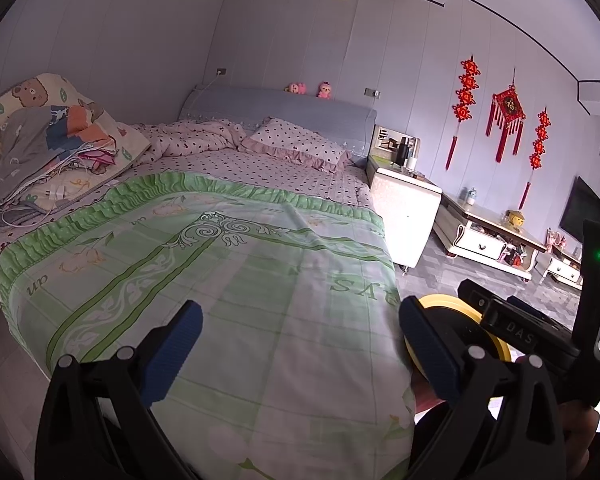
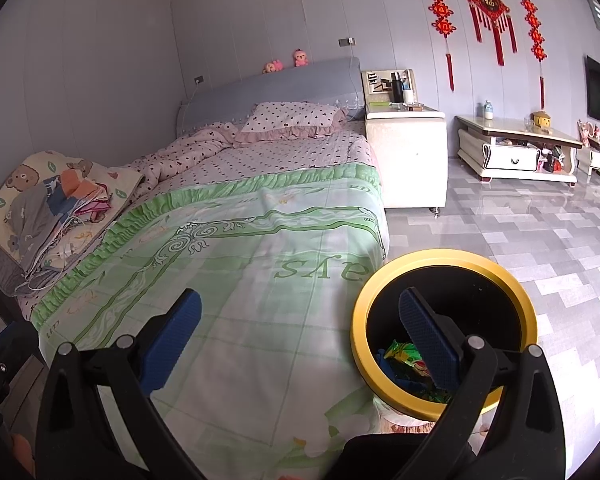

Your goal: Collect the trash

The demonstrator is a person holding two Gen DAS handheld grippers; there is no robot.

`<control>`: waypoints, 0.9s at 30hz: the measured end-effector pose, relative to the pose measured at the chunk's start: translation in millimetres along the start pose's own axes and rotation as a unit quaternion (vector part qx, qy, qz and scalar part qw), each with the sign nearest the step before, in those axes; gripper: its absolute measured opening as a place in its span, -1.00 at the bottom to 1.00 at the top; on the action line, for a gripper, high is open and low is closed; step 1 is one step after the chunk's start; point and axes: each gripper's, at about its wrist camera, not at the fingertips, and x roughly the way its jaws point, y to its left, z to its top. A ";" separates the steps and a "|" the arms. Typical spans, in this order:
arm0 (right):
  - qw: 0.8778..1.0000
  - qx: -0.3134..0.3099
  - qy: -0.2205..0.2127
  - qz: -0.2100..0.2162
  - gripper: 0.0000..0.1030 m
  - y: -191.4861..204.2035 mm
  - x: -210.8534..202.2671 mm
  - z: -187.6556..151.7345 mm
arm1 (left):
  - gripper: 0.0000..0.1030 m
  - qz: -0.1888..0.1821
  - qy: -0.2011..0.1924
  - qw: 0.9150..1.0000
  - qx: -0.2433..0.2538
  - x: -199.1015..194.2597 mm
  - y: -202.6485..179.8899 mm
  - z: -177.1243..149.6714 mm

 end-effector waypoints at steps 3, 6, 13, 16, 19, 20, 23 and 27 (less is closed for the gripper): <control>1.000 0.001 0.002 0.000 0.84 0.6 0.2 -0.8 | 0.84 0.000 0.000 1.000 0.001 0.2 0.0 -0.8; 1.000 0.002 0.003 -0.001 0.84 0.8 1.0 -1.3 | 0.84 -0.001 0.001 1.000 0.001 0.7 -0.2 -2.0; 1.000 0.003 0.005 -0.001 0.84 0.7 1.8 -1.8 | 0.84 -0.003 0.004 1.000 -0.001 2.3 -0.9 -4.2; 1.000 0.003 0.005 -0.001 0.84 0.6 1.8 -1.7 | 0.84 -0.003 0.006 1.000 -0.001 3.9 -1.1 -5.2; 1.000 0.003 0.005 -0.002 0.84 0.6 1.8 -1.6 | 0.84 -0.003 0.006 1.000 -0.001 3.6 -1.4 -5.8; 1.000 0.003 0.004 -0.002 0.84 0.6 1.8 -1.2 | 0.84 -0.003 0.006 1.000 -0.001 3.3 -1.5 -6.7; 1.000 0.003 0.006 -0.002 0.84 0.8 1.9 -1.8 | 0.84 -0.003 0.006 1.000 -0.002 3.6 -1.4 -5.4; 1.000 0.004 0.005 -0.002 0.84 0.6 1.9 -1.7 | 0.84 -0.003 0.006 1.000 -0.001 3.6 -1.7 -5.1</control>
